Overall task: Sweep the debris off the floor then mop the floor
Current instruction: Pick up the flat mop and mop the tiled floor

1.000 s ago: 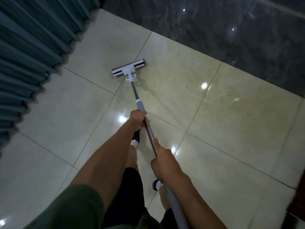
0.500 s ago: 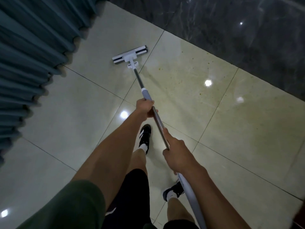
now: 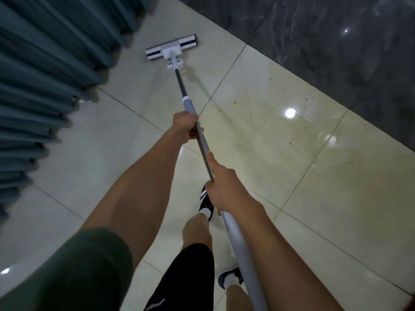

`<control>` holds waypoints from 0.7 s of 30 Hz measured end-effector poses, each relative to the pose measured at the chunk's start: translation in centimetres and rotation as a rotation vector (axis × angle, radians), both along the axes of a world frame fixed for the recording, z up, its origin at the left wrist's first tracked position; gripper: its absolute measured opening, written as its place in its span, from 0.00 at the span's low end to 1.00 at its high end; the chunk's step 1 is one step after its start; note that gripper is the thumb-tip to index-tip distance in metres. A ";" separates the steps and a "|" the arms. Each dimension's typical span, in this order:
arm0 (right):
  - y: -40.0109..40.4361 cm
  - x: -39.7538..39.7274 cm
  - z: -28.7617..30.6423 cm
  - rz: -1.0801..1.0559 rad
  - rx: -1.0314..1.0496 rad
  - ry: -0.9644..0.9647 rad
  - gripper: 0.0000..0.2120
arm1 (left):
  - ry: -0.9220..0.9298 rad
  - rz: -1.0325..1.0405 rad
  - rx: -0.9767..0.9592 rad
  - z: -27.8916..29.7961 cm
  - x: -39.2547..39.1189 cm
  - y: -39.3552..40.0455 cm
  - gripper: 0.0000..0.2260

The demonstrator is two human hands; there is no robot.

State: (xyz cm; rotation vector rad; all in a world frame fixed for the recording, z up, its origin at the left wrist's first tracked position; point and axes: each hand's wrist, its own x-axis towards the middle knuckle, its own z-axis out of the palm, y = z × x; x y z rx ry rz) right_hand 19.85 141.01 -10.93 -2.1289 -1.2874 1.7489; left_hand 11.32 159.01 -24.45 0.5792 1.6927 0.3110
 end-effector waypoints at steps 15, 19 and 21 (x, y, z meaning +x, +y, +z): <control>-14.5 -1.7 4.1 0.111 -0.021 -0.016 0.37 | 0.017 0.086 -0.068 2.9 -3.6 -16.6 0.09; -21.7 0.4 5.4 0.175 -0.041 -0.020 0.37 | 0.003 0.096 -0.088 3.6 -2.6 -24.7 0.08; -25.2 1.6 6.1 0.205 -0.057 -0.019 0.36 | 0.003 0.107 -0.097 4.0 -2.0 -28.8 0.08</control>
